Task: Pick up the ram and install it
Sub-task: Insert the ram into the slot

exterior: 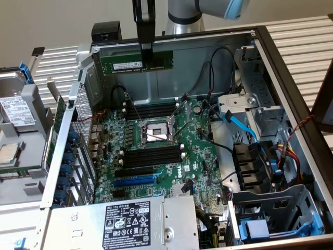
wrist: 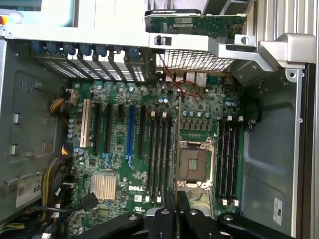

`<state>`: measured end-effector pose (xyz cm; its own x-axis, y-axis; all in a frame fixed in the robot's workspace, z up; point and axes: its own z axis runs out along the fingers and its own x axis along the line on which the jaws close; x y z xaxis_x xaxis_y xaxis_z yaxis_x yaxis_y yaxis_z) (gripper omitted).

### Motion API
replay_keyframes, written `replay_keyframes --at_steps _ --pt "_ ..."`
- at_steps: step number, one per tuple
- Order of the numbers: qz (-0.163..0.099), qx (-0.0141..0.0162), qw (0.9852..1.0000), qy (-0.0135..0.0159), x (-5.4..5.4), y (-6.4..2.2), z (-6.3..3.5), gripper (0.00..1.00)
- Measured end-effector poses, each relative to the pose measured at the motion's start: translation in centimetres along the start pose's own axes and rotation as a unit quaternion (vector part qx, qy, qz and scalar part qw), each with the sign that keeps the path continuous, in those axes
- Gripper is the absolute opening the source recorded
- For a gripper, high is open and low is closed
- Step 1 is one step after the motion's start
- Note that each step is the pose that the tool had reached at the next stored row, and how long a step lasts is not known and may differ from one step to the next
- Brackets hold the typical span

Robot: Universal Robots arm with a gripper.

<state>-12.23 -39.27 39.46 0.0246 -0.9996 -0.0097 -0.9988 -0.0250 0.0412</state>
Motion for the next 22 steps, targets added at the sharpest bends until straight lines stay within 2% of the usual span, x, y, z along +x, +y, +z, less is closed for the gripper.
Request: replay_keyframes --at_steps 6,16,20,22 --pt "0.000 -0.0005 1.0000 -0.0005 0.0 -0.53 0.57 0.13" --pt "0.000 -0.0007 1.0000 -0.0009 0.0 -0.62 1.09 0.13" --pt "0.000 -0.0032 1.0000 -0.0012 0.0 -0.62 1.29 0.13" --pt "0.000 -0.0058 1.0000 -0.0017 0.0 -0.63 1.32 0.13"
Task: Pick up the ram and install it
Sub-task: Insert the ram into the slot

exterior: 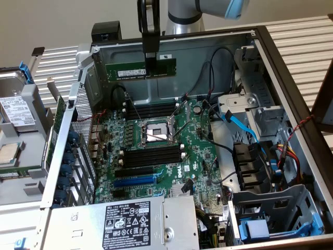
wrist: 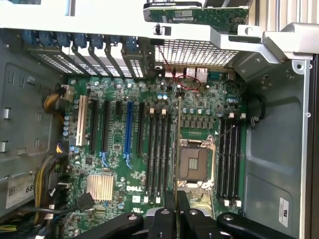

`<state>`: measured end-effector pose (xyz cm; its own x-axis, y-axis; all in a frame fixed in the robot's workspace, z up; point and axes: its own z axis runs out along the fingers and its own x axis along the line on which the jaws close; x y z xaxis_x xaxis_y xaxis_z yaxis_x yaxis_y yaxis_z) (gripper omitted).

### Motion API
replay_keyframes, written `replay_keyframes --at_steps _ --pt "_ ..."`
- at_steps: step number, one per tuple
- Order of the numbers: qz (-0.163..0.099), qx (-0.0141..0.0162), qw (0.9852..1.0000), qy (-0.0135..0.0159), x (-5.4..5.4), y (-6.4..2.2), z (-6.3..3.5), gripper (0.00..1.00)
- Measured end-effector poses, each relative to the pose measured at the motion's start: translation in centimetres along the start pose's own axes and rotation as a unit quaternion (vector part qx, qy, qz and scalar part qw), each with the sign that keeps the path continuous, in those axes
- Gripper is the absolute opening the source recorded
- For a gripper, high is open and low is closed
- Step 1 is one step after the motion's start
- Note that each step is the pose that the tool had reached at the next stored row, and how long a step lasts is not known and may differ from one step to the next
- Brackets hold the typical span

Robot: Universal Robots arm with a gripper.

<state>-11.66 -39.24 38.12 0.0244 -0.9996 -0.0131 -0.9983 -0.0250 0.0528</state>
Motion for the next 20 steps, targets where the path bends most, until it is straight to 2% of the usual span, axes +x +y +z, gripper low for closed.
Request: replay_keyframes --at_steps 1,3,10,15,20 --pt "0.000 -0.0013 1.0000 -0.0006 0.0 0.00 0.01 0.13" --pt "0.000 -0.0017 1.0000 -0.0006 0.0 0.01 0.02 0.13" --pt "0.000 -0.0005 1.0000 -0.0004 -0.8 -0.05 0.72 0.13" --pt "0.000 -0.0006 1.0000 0.0030 -0.8 -0.09 1.40 0.13" --pt "0.000 -0.0006 1.0000 0.0051 -0.8 -0.13 2.03 0.13"
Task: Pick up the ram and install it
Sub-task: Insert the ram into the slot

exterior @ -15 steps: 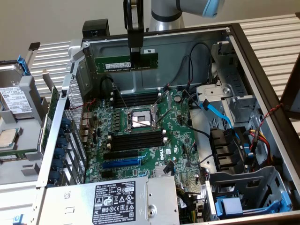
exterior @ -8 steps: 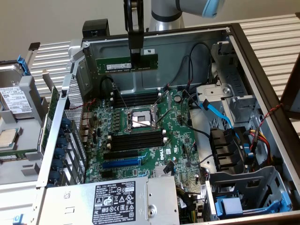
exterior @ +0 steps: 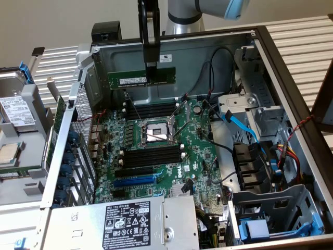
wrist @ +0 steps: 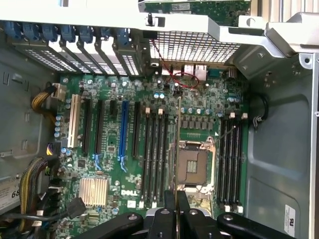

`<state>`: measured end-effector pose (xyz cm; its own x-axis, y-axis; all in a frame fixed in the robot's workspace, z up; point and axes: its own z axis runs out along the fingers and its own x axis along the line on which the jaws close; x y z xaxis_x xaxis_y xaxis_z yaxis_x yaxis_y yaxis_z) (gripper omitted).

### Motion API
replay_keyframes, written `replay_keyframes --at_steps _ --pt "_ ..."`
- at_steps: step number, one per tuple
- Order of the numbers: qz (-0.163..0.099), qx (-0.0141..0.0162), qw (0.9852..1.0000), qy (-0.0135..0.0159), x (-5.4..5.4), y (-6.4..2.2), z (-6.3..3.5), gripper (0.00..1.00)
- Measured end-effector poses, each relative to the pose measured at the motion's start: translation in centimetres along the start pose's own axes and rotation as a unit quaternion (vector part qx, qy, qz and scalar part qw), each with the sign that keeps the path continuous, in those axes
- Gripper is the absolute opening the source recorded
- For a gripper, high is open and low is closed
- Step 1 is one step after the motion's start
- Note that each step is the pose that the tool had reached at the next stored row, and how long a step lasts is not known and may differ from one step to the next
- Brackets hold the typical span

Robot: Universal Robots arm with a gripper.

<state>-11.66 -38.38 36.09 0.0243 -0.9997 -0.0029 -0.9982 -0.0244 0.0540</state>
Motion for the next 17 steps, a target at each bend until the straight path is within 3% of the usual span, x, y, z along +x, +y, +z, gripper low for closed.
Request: replay_keyframes --at_steps 2,6,17 --pt "0.000 0.0000 1.0000 0.0011 0.0 -0.01 0.12 0.13" --pt "0.000 0.0001 1.0000 0.0064 0.0 -0.02 0.37 0.13" --pt "0.005 0.0002 1.0000 0.0060 0.0 -0.10 1.06 0.13"
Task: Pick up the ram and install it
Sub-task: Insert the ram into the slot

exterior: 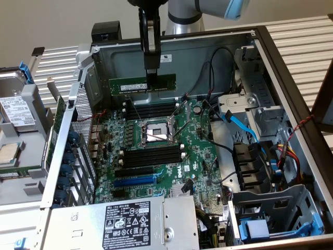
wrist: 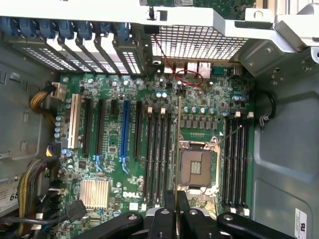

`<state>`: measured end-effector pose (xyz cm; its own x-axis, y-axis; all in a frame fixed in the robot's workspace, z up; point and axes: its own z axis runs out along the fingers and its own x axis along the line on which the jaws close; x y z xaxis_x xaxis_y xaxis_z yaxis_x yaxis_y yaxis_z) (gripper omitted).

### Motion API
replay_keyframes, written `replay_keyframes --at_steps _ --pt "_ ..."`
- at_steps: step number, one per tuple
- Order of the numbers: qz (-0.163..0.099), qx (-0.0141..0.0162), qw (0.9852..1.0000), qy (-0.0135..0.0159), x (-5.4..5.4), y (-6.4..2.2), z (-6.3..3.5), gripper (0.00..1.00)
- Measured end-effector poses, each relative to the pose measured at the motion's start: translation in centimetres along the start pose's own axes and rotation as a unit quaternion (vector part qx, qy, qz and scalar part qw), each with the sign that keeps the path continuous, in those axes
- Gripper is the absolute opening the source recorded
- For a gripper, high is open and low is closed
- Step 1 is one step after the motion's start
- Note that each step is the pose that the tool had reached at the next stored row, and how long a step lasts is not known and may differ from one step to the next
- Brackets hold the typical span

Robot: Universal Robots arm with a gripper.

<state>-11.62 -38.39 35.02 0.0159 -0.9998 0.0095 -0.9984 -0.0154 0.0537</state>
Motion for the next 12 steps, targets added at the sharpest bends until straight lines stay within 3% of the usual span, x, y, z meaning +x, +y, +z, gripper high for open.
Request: replay_keyframes --at_steps 5,12 --pt "0.012 -0.0001 0.9999 -0.0015 -0.01 -0.08 0.40 0.13" --pt "0.000 0.0000 1.0000 -0.0009 -0.01 -0.14 0.70 0.13"
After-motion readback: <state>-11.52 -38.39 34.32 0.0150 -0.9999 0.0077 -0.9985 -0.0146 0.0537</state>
